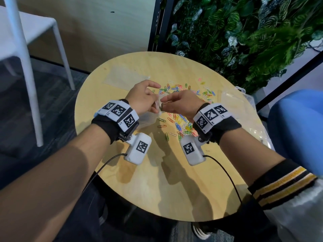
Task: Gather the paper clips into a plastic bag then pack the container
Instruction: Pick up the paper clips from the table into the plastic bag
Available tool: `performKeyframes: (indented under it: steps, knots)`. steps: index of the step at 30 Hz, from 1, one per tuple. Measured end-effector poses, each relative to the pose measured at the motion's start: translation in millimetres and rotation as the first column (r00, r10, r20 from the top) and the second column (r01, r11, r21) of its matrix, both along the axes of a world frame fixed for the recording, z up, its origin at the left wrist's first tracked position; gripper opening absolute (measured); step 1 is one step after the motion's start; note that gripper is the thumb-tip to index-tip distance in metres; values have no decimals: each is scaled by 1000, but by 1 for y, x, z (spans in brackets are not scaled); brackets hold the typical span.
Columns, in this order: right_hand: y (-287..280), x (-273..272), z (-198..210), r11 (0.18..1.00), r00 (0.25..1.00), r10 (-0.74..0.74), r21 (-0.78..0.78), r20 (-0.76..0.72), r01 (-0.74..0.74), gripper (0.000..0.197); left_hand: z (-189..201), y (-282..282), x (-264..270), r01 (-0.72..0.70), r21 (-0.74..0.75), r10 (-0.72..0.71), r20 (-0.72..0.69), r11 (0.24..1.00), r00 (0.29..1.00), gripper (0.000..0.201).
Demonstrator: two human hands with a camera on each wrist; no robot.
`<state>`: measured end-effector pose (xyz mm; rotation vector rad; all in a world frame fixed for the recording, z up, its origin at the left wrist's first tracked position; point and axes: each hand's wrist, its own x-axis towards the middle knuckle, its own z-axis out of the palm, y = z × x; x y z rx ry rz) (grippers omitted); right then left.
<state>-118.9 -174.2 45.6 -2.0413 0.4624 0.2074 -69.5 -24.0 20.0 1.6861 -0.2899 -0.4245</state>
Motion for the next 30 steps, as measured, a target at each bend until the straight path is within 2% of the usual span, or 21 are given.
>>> performKeyframes:
  steps: [2, 4, 9, 15, 18, 21, 24, 25, 27, 30]
  knots:
    - [5, 3, 2, 978, 997, 75, -192, -26, -79, 21, 2, -1, -3, 22, 6, -22, 17, 1000, 1000, 28]
    - [10, 6, 6, 962, 996, 86, -259, -21, -88, 24, 4, -1, -6, 51, 5, -51, 35, 999, 998, 27]
    - [11, 6, 15, 980, 1000, 13, -197, -5, -14, 11, 10, 1, -11, 102, -23, -101, 56, 995, 993, 24]
    - [12, 9, 14, 958, 999, 32, -283, -34, -40, 15, 8, 0, -8, 99, 6, -99, 67, 995, 993, 25]
    - [11, 9, 15, 985, 998, 55, -160, -38, -61, 17, 9, 1, -7, 80, 5, -80, 78, 997, 994, 25]
    - [10, 6, 14, 961, 993, 114, -259, 43, -100, 8, 10, 4, -9, 67, -1, -66, 84, 998, 994, 26]
    - [11, 8, 12, 921, 976, 219, -334, 11, -202, 6, 9, 11, -12, 61, 12, -62, 89, 998, 994, 25]
    - [11, 10, 13, 911, 967, 255, -329, -21, -248, 9, 8, 15, -12, 57, 24, -59, 96, 998, 994, 25]
    - [15, 13, 14, 931, 957, 286, -225, -46, -289, 13, 4, 22, -10, 40, 43, -45, 114, 998, 992, 27]
    - [19, 17, 23, 964, 962, 265, -21, 60, -264, 17, 0, 32, -3, -33, 63, 22, 168, 997, 986, 30]
